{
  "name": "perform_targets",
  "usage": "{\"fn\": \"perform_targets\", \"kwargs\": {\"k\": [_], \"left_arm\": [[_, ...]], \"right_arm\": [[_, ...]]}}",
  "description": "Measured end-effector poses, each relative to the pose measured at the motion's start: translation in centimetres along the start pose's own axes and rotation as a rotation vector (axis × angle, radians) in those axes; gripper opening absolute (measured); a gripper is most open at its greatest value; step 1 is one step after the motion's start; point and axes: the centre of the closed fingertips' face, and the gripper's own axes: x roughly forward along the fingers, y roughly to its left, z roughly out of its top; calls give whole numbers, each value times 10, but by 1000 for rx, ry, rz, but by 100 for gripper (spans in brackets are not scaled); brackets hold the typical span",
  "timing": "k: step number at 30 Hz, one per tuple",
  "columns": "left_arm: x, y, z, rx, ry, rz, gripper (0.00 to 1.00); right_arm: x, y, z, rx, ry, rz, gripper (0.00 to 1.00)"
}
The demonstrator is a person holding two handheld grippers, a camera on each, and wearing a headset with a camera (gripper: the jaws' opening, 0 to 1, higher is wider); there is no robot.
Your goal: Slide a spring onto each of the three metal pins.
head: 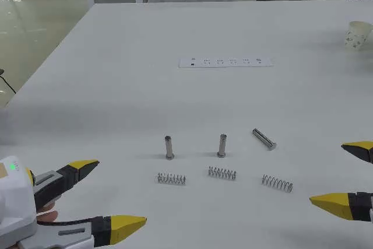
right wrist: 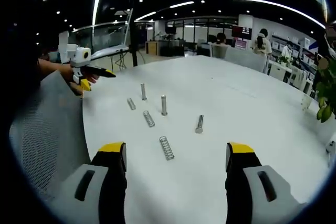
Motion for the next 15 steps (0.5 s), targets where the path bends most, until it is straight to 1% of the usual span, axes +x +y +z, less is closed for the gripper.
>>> {"fn": "perform_targets", "kwargs": {"k": [15], "left_arm": [[0, -2, 0, 1, -1, -3, 85]], "right_arm": [[-4, 1, -4, 5, 6, -4, 77]]}}
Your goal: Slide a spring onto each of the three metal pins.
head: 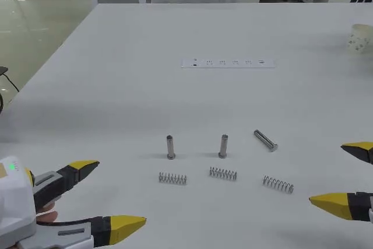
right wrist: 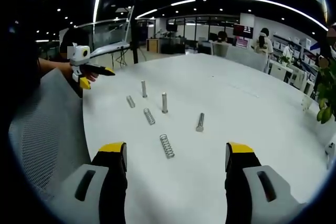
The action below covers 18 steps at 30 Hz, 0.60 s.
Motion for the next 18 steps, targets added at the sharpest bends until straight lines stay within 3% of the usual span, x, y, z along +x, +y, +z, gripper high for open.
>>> {"fn": "perform_targets", "kwargs": {"k": [18], "left_arm": [[2, 1, 0, 1, 5, -1, 84]], "right_arm": [[3, -1, -2, 8, 8, 1, 76]]}}
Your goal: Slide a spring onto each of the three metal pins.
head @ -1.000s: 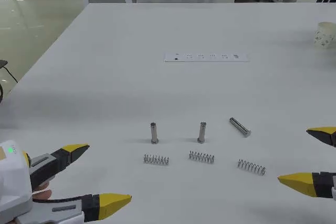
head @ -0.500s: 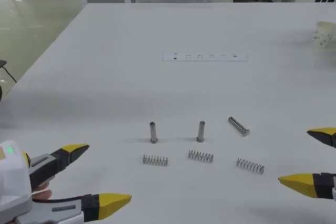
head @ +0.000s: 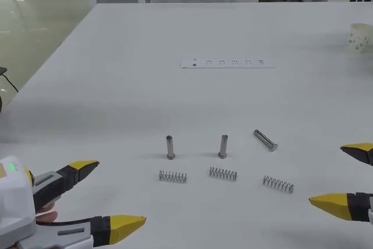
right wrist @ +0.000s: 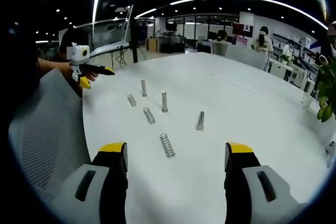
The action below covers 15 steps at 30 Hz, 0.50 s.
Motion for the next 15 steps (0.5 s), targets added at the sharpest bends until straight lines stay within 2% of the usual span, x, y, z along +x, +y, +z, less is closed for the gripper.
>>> {"fn": "perform_targets", "kwargs": {"k": [15], "left_arm": [[-2, -2, 0, 3, 12, -2, 83]], "right_arm": [[0, 2, -7, 9, 11, 4, 75]]}}
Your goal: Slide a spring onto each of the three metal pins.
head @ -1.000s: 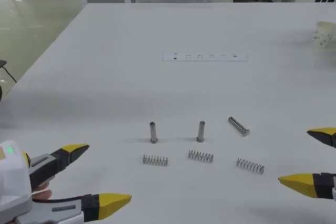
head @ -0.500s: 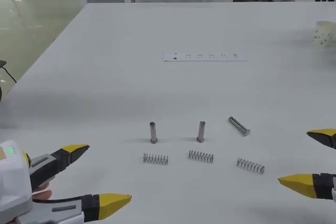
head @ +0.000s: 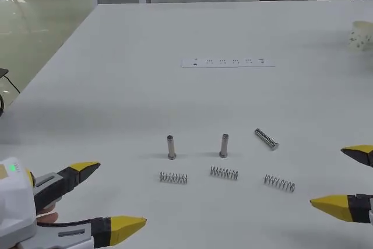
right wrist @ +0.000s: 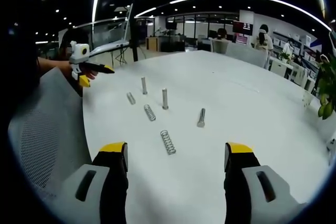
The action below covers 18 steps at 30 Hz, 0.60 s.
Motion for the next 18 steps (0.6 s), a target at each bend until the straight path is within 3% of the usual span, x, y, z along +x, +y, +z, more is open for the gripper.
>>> {"fn": "perform_targets", "kwargs": {"k": [18], "left_arm": [[1, -2, 7, 20, 5, -4, 83]], "right_arm": [[-3, 0, -4, 14, -10, -6, 75]]}}
